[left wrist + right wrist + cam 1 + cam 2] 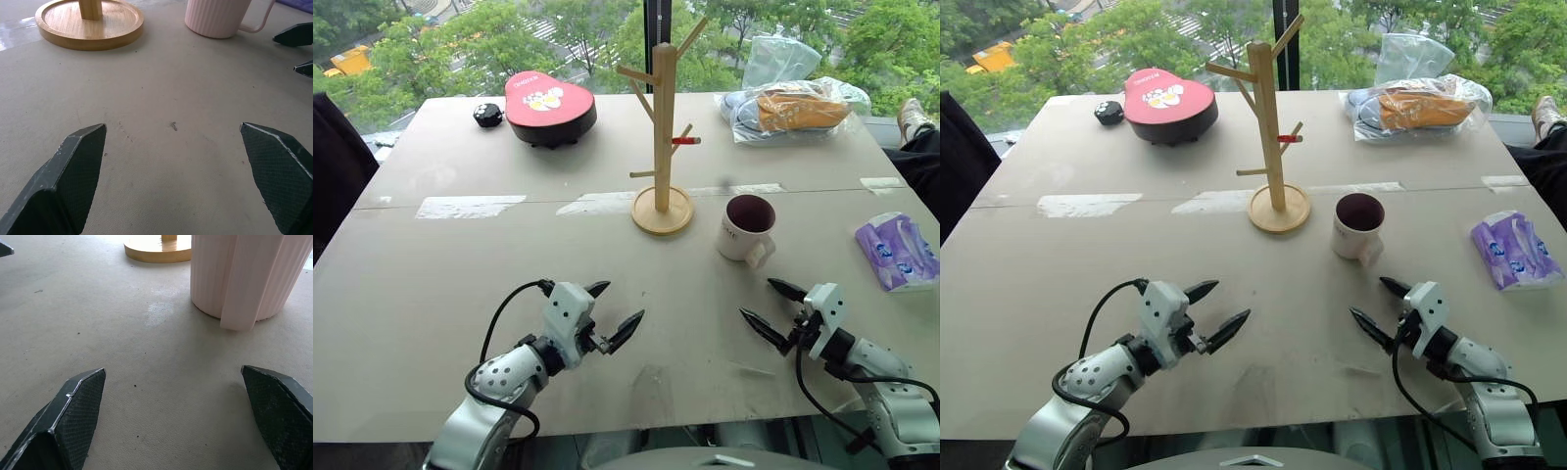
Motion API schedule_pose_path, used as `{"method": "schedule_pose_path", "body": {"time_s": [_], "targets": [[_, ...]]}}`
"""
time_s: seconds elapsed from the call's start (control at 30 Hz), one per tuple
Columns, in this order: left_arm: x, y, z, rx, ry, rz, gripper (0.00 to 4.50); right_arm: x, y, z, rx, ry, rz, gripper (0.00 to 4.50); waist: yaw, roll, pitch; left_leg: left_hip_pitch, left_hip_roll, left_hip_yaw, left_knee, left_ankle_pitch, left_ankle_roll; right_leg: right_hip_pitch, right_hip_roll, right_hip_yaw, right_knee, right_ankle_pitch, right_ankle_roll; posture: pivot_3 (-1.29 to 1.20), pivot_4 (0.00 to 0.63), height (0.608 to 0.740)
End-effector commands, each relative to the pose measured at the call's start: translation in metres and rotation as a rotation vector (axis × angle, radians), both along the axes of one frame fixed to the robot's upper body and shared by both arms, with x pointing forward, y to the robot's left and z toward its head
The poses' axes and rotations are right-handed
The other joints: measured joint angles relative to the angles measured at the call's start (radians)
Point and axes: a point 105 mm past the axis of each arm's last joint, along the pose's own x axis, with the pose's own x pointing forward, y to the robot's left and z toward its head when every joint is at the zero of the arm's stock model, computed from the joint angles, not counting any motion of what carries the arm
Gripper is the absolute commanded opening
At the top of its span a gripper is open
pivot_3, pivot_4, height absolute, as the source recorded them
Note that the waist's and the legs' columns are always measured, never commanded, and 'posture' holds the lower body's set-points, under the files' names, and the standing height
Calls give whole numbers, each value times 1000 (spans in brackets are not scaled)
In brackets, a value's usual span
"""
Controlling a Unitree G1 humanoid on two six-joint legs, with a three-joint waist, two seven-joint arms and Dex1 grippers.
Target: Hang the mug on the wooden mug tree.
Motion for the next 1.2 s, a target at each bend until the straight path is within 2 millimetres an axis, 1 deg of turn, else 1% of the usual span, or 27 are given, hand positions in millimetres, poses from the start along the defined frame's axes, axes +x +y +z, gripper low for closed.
{"method": "schedule_pose_path", "body": {"time_s": [0.03,0.2,0.47,0.67,0.8,1.0,1.07,1.13,1.2], "targets": [[-6,-7,12,-35,-33,-49,4474,-2,-10,1,-8,-3,-32,4500,0,0,0,0,0,0,0,0,0,0,0,0,0,0,0,0,150,740],[-11,-13,9,-80,-13,-84,4474,-3,-12,2,-11,-10,-48,4500,1,0,0,0,0,0,0,0,0,0,0,0,-1,0,0,0,150,740],[-11,-16,11,-92,-18,-96,4474,-1,-7,5,0,-20,-51,4500,0,0,0,0,0,0,0,0,0,0,0,-1,-1,0,0,0,150,740],[-10,-17,13,-97,-24,-103,4474,8,-2,22,86,-48,-103,4500,-1,1,1,0,0,0,0,0,0,0,0,0,-1,0,0,0,150,740],[-9,-19,16,-104,-32,-114,4474,13,-1,28,98,-62,-133,4500,0,1,1,0,0,0,0,0,0,0,0,-1,-1,0,0,0,150,740],[-7,-24,28,-133,-59,-166,4474,26,-1,37,114,-100,-213,4500,-1,1,1,0,0,0,-1,0,0,0,0,0,-1,0,0,0,150,740],[-7,-26,34,-121,-74,-228,4474,34,-2,43,138,-120,-264,4500,-1,1,1,0,0,0,-1,0,0,0,0,-1,0,0,0,0,150,740],[-7,-28,44,-123,-86,-286,4474,40,-6,44,142,-131,-324,4500,-2,1,1,0,0,0,-1,0,0,-1,1,-1,0,0,0,0,150,740],[-11,-31,57,-148,-96,-357,4474,44,-10,41,125,-130,-371,4500,-2,1,1,0,0,0,-1,0,0,-1,1,-1,0,0,0,0,150,740]]}}
